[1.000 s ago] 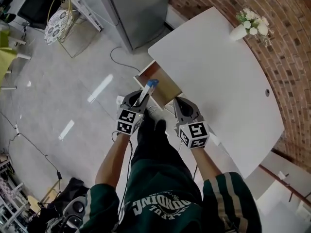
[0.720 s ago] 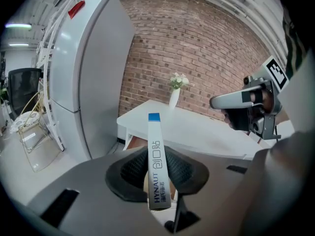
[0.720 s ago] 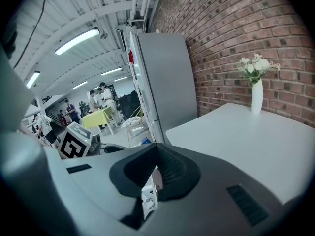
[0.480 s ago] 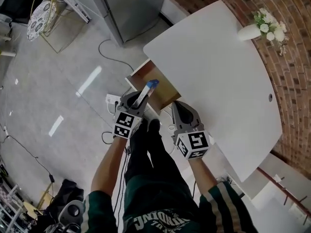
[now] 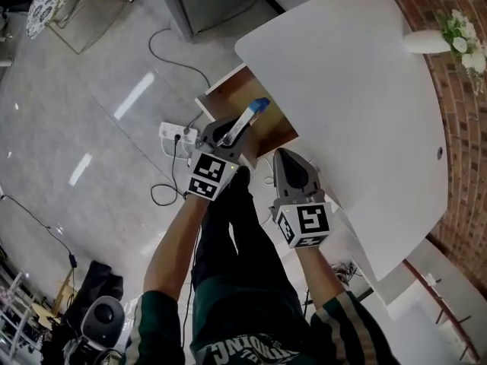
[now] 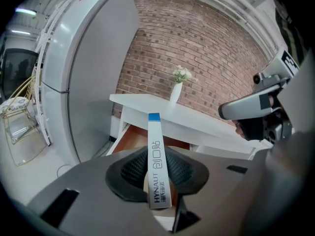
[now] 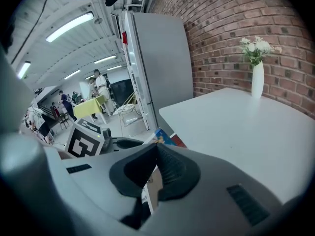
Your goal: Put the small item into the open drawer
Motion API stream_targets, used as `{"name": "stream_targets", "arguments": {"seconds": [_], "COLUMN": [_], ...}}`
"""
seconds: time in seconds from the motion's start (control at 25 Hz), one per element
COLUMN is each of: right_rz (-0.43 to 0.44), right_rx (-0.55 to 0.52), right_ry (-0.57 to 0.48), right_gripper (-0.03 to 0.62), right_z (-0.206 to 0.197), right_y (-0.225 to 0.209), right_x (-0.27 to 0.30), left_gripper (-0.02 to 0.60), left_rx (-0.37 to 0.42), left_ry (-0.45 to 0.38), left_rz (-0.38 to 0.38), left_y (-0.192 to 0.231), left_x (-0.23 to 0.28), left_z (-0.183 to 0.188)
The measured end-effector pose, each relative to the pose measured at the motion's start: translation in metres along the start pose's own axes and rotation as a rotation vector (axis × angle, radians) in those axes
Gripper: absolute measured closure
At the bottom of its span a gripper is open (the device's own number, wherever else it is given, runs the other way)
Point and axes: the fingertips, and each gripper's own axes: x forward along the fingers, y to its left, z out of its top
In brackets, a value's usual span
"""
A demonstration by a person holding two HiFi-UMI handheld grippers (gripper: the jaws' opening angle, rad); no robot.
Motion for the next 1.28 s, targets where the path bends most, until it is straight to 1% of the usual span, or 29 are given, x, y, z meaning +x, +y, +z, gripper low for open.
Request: {"name": "stream_targets", "arguments": {"seconds": [0.16, 0.44, 0.52, 0.68, 0.84, 0.92, 1.04, 1.2, 1.28], "right_rz": [-0.016, -0.050, -0.067, -0.069, -0.081, -0.085, -0.105, -0.159, -0.168], "right_rx": [0.017, -0.021, -0.015, -0.029, -0.020, -0.006, 0.006, 0.029, 0.046], "right_ry": [0.026, 0.079, 0.086, 0.094, 0.097, 0.099, 0.103, 0.113, 0.117], "right_gripper": [0.571, 0.571, 0.571, 0.571, 0.571, 0.571, 0.571, 0.571, 0.571], "right_z": [-0.024, -0.066, -0.074, -0.085, -0.094, -0.100, -0.109, -0.121, -0.125], "right_y": [-0.003, -0.029, -0.036, -0.042, -0.049, -0.048, -0.050, -0.060, -0.062], "right_x": [0.013, 0.035, 0.035, 0.046, 0.049, 0.052, 0.055, 0.060, 0.061], "left_gripper": [0.482, 0.482, 0.482, 0.482, 0.482, 0.482, 0.482, 0.482, 0.482], "left_rx": [0.014, -0.001, -0.008, -0.024, 0.034, 0.048, 0.056, 0.074, 0.074], "left_ry": [0.007, -0.006, -0.001, -0.008, 0.021, 0.038, 0.050, 0.065, 0.073], "left_rz": [-0.018, -0.023, -0.035, -0.035, -0.100, -0.120, -0.129, -0.138, -0.150], "left_y": [-0.001, 0.002, -0.003, 0.001, -0.014, -0.015, -0.015, -0.012, -0.013], "left_x": [0.015, 0.042, 0.052, 0.065, 0.088, 0.096, 0.104, 0.117, 0.124], "left_z": [-0.010, -0.019, -0.024, -0.026, -0.028, -0.031, -0.035, -0.040, -0.045]}}
